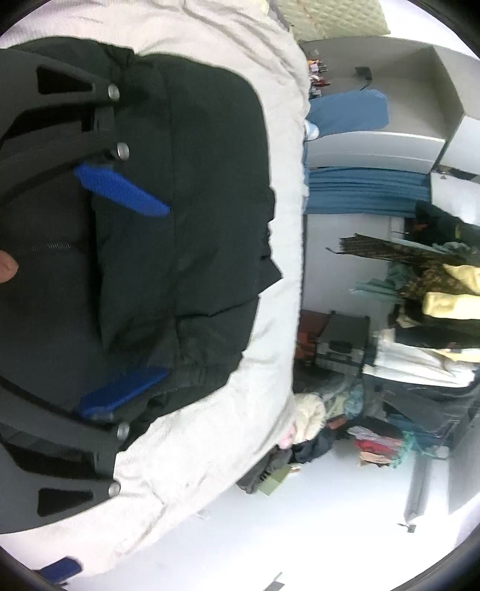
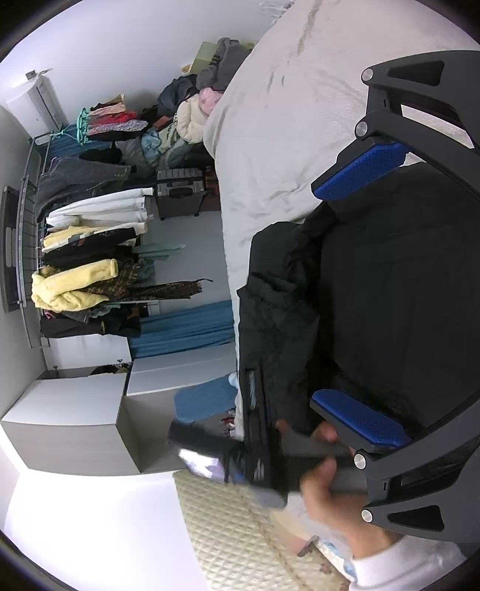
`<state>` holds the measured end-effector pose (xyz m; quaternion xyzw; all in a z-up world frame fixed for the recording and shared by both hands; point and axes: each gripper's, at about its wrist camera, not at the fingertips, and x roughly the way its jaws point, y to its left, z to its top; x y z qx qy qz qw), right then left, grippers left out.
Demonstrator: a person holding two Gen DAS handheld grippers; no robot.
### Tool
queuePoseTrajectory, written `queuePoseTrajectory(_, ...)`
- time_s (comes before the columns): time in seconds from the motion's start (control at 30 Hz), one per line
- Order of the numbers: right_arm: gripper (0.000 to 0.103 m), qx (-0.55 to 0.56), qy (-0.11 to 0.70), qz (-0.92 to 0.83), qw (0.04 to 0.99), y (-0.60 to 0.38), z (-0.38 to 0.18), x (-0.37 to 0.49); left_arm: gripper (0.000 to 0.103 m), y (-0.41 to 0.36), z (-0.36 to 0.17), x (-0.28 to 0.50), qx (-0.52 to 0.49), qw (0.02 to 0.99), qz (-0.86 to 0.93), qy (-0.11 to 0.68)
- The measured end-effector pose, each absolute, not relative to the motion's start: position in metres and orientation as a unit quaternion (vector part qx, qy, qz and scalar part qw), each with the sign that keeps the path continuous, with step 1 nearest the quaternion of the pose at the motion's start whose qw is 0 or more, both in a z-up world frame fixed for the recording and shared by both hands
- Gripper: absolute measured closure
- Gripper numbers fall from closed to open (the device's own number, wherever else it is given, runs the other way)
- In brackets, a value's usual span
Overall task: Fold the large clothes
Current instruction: 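Withdraw the open left gripper from the folded sleeve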
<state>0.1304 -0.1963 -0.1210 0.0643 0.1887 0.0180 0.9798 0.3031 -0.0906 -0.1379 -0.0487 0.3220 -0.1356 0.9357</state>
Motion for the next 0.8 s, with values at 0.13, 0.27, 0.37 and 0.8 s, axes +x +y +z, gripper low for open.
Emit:
queuePoseTrajectory(0.13,0.0,0.076,0.197,0.044,0.976,-0.19,-0.11,0.156,0.011,-0.059,-0.121,0.292,-0.054,0.938,-0.132,0.316)
queuePoseTrajectory(0.27,0.0,0.056,0.188,0.058,0.979,-0.172,-0.1,0.192,0.008,-0.021,-0.11,0.293,-0.045,0.947,-0.103,0.301)
queuePoseTrajectory(0.37,0.0,0.041,0.187,0.069,0.979,-0.158,-0.102,0.222,0.0,0.011,-0.11,0.302,-0.058,0.949,-0.083,0.298)
queuePoseTrajectory(0.8,0.019,-0.026,0.228,0.048,0.972,-0.13,-0.176,0.352,0.0,0.084,-0.176,0.405,-0.07,0.943,-0.017,0.325)
